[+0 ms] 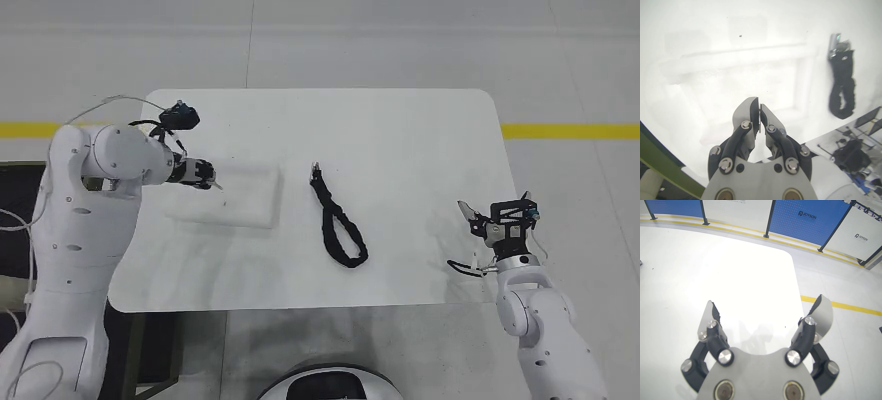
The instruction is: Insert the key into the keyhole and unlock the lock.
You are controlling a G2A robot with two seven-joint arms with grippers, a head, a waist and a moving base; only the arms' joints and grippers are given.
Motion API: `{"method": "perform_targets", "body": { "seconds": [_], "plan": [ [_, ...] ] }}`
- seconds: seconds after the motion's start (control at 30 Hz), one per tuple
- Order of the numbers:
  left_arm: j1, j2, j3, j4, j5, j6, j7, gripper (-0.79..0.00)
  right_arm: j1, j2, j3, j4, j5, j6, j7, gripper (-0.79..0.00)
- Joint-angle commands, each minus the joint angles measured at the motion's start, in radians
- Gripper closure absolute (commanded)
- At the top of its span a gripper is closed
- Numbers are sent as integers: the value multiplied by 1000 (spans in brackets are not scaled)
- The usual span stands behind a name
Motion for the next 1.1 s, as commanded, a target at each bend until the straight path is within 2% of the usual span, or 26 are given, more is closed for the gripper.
{"method": "perform_targets", "body": {
  "seconds": [0.0,0.1,0.23,0.43,0.5,0.63,0.77,0.9,1.07],
  "plan": [
    [45,4,-125,13,-181,9,44,0,0,0,0,0,0,0,0,-785],
    [143,5,-259,72,-417,-35,130,0,0,0,0,0,0,0,0,-785],
    [248,0,-329,162,-625,-127,202,0,0,0,0,0,0,0,0,-785],
    [248,0,-329,162,-625,-127,202,0,0,0,0,0,0,0,0,-785],
    [248,0,-329,162,-625,-127,202,0,27,-2,-13,-27,124,-89,86,-785],
    [248,0,-329,162,-625,-127,202,0,167,-4,-77,-83,325,-204,378,-785],
    [248,0,-329,162,-625,-127,202,0,324,-18,-225,-82,413,-194,609,-785],
    [248,0,-329,162,-625,-127,202,0,443,-41,-411,-30,381,-189,728,-785],
    [248,0,-329,162,-625,-127,202,0,526,-85,-584,26,483,-149,788,-785]
  ]
}}
